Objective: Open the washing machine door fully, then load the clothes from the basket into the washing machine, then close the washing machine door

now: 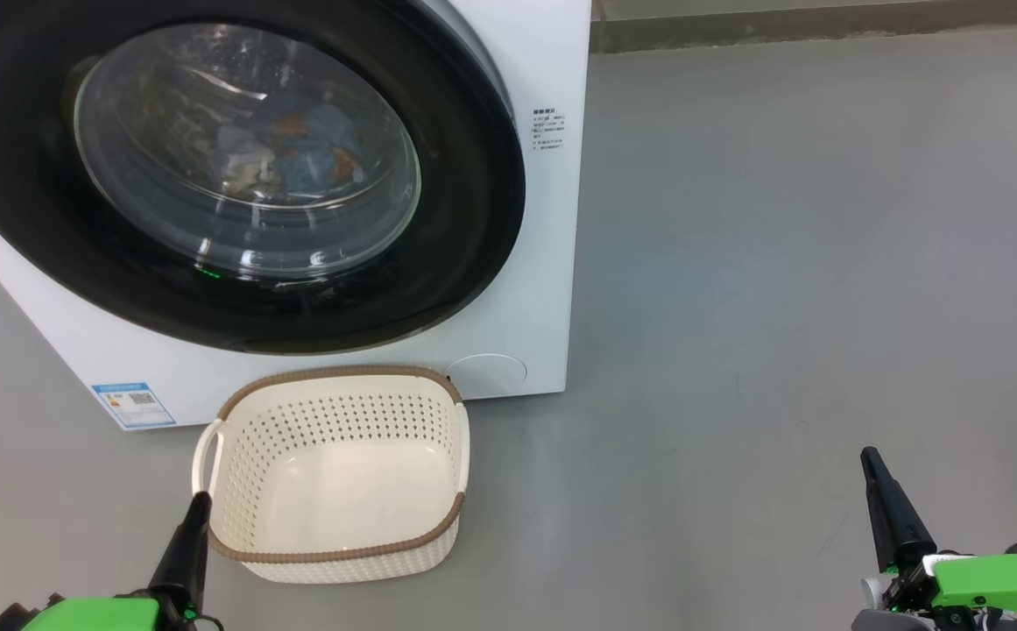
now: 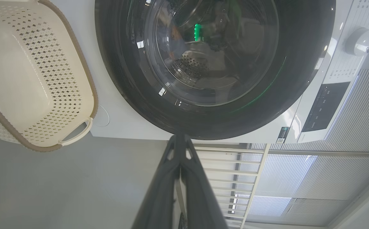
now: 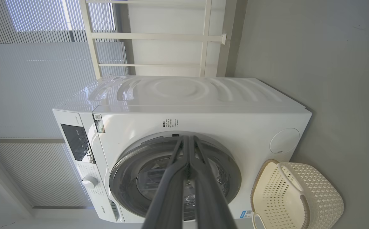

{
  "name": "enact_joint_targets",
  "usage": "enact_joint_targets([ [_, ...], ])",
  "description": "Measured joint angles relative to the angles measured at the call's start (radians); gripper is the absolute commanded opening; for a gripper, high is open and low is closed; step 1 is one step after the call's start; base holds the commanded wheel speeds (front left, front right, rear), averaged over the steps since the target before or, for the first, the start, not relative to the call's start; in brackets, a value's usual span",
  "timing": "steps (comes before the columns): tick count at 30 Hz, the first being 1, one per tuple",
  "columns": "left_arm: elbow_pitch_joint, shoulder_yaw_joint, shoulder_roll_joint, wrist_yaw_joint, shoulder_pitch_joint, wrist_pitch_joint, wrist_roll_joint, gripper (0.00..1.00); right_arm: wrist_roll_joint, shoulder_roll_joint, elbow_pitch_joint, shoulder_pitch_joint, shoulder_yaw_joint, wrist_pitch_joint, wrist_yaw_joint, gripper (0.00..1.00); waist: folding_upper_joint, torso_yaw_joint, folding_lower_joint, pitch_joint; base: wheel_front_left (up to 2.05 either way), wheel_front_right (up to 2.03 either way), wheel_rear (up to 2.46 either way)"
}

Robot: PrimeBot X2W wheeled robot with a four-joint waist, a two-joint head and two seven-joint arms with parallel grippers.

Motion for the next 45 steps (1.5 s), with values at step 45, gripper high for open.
enact_joint_targets([
  [45,0.0,0.0,0.0,0.0,0.0,0.0,0.0,0.0,-0.001,0.004,0.0,0.0,-0.01,0.006,0.0,0.0,0.0,0.0,0.0,0.0,0.0,0.0,0.0],
])
